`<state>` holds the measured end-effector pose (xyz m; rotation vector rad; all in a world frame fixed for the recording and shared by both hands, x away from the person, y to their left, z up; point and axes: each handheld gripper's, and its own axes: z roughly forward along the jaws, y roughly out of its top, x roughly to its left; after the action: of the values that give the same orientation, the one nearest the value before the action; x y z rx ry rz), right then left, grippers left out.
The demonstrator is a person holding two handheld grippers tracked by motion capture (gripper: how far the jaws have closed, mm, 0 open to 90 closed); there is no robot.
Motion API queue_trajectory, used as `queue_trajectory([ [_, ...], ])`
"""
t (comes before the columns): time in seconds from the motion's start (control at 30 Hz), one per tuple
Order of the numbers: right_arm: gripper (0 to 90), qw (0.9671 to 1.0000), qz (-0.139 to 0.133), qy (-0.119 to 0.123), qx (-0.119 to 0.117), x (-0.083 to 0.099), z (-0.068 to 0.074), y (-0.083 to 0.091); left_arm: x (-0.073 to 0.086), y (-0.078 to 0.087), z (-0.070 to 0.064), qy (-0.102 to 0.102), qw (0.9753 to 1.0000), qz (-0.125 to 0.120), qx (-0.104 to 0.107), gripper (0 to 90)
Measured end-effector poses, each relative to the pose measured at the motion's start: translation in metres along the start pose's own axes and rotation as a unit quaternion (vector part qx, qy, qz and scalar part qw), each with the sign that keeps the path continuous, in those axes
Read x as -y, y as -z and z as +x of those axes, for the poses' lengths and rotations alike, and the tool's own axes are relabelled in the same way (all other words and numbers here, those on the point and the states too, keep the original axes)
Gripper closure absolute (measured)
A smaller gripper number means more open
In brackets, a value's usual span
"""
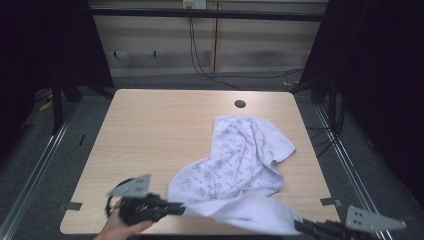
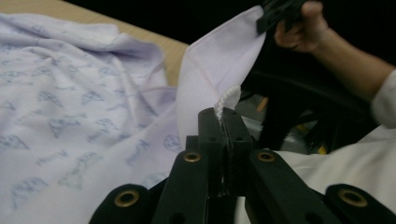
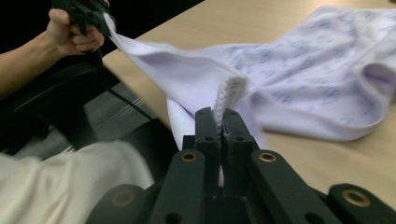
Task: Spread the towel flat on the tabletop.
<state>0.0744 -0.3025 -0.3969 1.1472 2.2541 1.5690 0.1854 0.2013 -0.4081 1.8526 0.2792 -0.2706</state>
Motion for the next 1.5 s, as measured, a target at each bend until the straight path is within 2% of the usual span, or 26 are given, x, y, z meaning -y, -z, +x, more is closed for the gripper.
queue_trajectory([
  [0.03,83.7,0.9999,0.006,0.010,-0.005,-0.001,0.011,0.003,0.004,0.011,-0.011,-0.005,0.9999,-0.013,-0.002,88.4],
  [0.1,76.8,0.9995,-0.004,0.028,-0.015,-0.009,0.026,0.008,0.011,0.030,-0.022,0.000,0.9992,-0.036,0.018,87.6],
  [0.13,72.5,0.9990,-0.019,0.027,-0.029,-0.013,0.029,0.010,0.013,0.036,-0.024,-0.008,0.9992,-0.040,0.003,85.5],
  [0.17,71.8,0.9986,-0.029,0.027,-0.036,-0.017,0.030,0.011,0.014,0.040,-0.022,-0.004,0.9992,-0.038,-0.010,81.5],
  [0.23,69.3,0.9989,-0.025,0.039,-0.013,-0.021,0.026,0.005,0.012,0.045,-0.009,0.004,0.9989,-0.041,-0.024,73.0],
  [0.3,67.7,0.9997,-0.012,0.023,-0.003,-0.019,0.010,-0.008,0.007,0.045,0.011,0.009,0.9984,-0.040,-0.038,69.1],
  [0.33,67.6,0.9998,-0.006,0.016,0.000,-0.016,-0.001,-0.018,0.005,0.043,0.023,0.014,0.9977,-0.034,-0.057,68.7],
  [0.37,66.7,0.9999,0.002,0.010,0.004,-0.014,-0.011,-0.029,0.002,0.038,0.035,0.025,0.9963,-0.029,-0.076,68.8],
  [0.43,65.3,0.9995,0.028,0.003,0.013,-0.010,-0.030,-0.054,0.000,0.023,0.063,0.038,0.9957,-0.006,-0.084,68.8],
  [0.47,65.1,0.9989,0.043,0.004,0.016,-0.009,-0.038,-0.068,0.000,0.014,0.077,0.045,0.9933,0.007,-0.106,69.1],
  [0.53,63.2,0.9975,0.071,0.004,0.005,-0.009,-0.049,-0.096,0.001,-0.006,0.107,0.081,0.9909,0.027,-0.104,69.0],
  [0.57,61.6,0.9961,0.088,0.003,-0.004,-0.010,-0.053,-0.110,0.002,-0.017,0.118,0.079,0.9873,0.044,-0.131,69.0],
  [0.63,57.5,0.9928,0.119,0.018,0.000,-0.012,-0.056,-0.132,0.006,-0.036,0.142,0.102,0.9835,0.071,-0.132,67.8],
  [0.67,56.1,0.9922,0.124,0.016,-0.003,-0.013,-0.058,-0.141,0.007,-0.046,0.149,0.097,0.9806,0.085,-0.147,67.4],
  [0.73,51.3,0.9923,0.124,0.010,-0.003,-0.017,-0.061,-0.153,0.010,-0.063,0.158,0.087,0.9776,0.111,-0.156,67.1],
  [0.8,48.7,0.9914,0.130,0.008,0.013,-0.019,-0.064,-0.162,0.014,-0.078,0.163,0.077,0.9727,0.140,-0.169,70.4],
  [0.87,48.8,0.9880,0.150,0.010,0.032,-0.017,-0.066,-0.170,0.019,-0.088,0.163,0.062,0.9680,0.164,-0.180,80.9],
  [0.9,51.6,0.9865,0.159,0.007,0.037,-0.014,-0.067,-0.173,0.019,-0.090,0.161,0.057,0.9693,0.163,-0.175,86.7],
  [0.93,55.9,0.9855,0.166,0.004,0.033,-0.011,-0.069,-0.175,0.019,-0.090,0.159,0.054,0.9684,0.174,-0.171,88.8],
  [1.0,78.0,0.9834,0.179,-0.003,0.028,-0.007,-0.070,-0.175,0.019,-0.089,0.152,0.039,0.9661,0.185,-0.176,90.0],
  [1.03,84.3,0.9833,0.180,0.001,0.025,-0.006,-0.069,-0.172,0.020,-0.088,0.148,0.037,0.9647,0.191,-0.177,90.0],
  [1.17,89.5,0.9876,0.154,0.000,0.027,-0.008,-0.065,-0.148,0.030,-0.070,0.132,0.044,0.9639,0.192,-0.179,90.0],
  [1.33,89.5,0.9908,0.126,-0.016,0.046,0.000,-0.058,-0.092,0.045,-0.042,0.102,0.067,0.9611,0.206,-0.172,90.0],
  [1.4,89.4,0.9898,0.129,-0.015,0.059,0.006,-0.051,-0.074,0.052,-0.035,0.088,0.071,0.9620,0.211,-0.158,90.0],
  [1.47,88.9,0.9867,0.145,-0.017,0.072,0.012,-0.044,-0.059,0.058,-0.030,0.075,0.077,0.9656,0.216,-0.122,90.0],
  [1.5,87.7,0.9856,0.152,-0.020,0.072,0.015,-0.041,-0.054,0.060,-0.028,0.070,0.069,0.9672,0.219,-0.110,90.0],
])
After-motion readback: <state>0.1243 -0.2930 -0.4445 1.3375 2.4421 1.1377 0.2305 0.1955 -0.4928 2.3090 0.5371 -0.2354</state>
